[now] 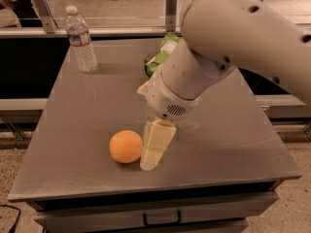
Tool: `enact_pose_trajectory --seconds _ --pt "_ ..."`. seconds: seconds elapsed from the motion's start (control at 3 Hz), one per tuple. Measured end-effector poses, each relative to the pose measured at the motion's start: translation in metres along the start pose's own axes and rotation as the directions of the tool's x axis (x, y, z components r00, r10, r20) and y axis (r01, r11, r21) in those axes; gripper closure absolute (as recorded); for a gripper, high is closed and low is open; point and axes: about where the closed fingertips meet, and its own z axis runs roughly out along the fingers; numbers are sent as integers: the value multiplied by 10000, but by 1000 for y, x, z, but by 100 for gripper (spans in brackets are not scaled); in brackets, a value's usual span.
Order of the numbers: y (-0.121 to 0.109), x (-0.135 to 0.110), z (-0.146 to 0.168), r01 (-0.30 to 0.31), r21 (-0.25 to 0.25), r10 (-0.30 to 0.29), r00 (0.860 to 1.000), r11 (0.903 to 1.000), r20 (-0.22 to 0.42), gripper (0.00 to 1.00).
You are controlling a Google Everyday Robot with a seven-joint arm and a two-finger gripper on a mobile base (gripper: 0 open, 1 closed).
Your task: Pick orange
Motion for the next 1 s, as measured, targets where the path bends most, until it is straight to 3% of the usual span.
enact_pose_trajectory --seconds 0.67,1.0 --pt "16 -12 25 465 -525 -457 9988 9975 178 0" --pt "20 -16 31 595 -713 -581 9981 9957 207 13"
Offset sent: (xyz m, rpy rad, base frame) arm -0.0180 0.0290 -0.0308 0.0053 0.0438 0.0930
